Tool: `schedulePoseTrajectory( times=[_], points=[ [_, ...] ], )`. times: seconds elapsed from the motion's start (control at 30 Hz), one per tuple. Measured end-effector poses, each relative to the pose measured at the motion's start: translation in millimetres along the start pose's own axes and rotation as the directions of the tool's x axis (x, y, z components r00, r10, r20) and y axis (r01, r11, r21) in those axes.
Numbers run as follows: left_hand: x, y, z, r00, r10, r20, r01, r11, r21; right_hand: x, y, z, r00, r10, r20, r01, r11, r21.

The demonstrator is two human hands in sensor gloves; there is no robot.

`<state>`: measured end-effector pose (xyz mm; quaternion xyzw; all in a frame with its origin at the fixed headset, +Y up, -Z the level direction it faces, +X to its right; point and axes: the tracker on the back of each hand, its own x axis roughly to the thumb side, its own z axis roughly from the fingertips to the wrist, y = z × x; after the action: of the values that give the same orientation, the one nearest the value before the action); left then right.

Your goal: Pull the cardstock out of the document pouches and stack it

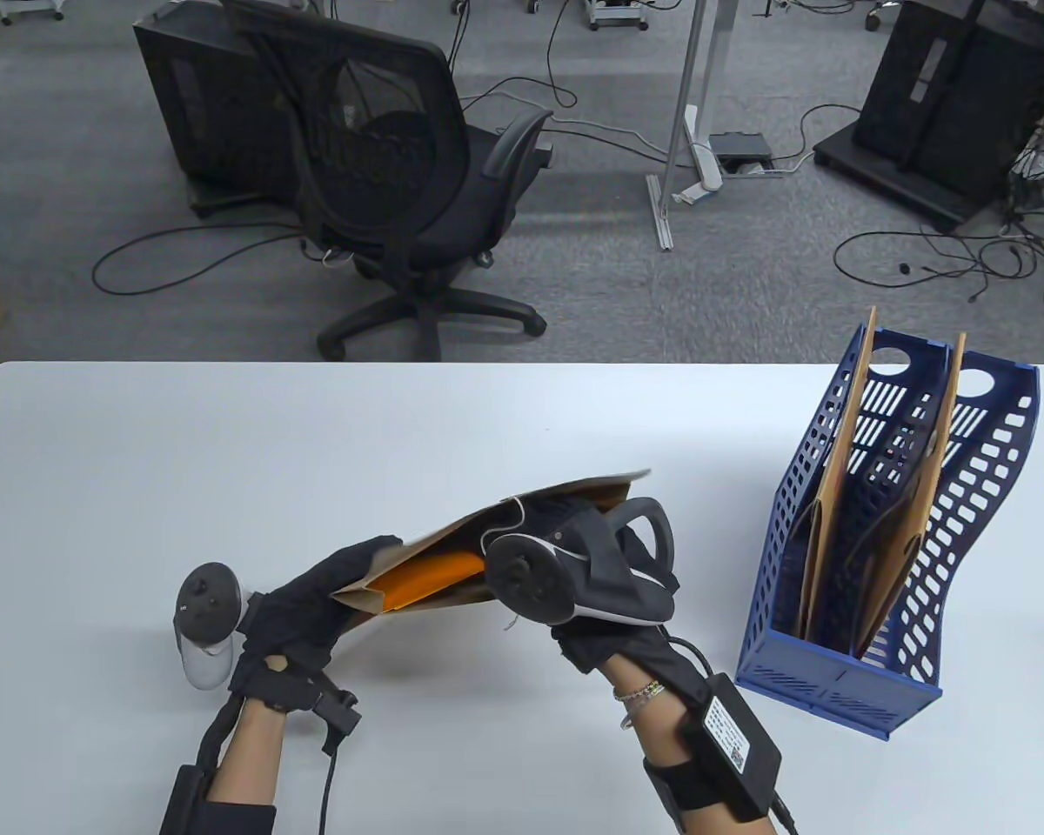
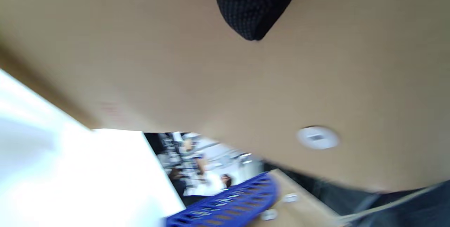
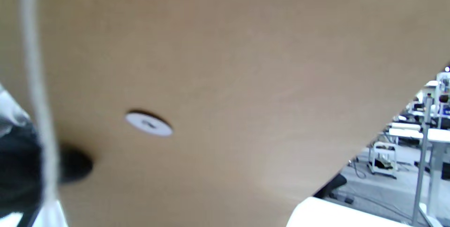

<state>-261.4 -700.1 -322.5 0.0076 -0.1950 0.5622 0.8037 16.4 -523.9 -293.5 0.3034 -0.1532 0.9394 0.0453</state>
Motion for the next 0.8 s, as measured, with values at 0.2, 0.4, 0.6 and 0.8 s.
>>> schedulePoseTrajectory(
  times=[0.2,0.4,0.6,0.8],
  points=[
    [16,5,4,0.997,-0.071,0.023,0.069,0.993,0.092,2,-27,5,0.999,-0.015,0.041,0.014,1.000,0.017],
    [4,5,6,0.986,-0.160,-0.043,0.165,0.979,0.122,-1,-49,5,1.000,-0.010,0.029,0.010,1.000,0.022],
    [-6,14,10,0.996,-0.055,-0.063,0.065,0.984,0.168,-17,-81,31,0.990,0.006,-0.138,-0.064,0.907,-0.416],
    [-15,26,17,0.996,-0.013,-0.089,0.028,0.985,0.169,-36,-119,84,0.854,-0.119,-0.506,-0.335,0.619,-0.710]
  ],
)
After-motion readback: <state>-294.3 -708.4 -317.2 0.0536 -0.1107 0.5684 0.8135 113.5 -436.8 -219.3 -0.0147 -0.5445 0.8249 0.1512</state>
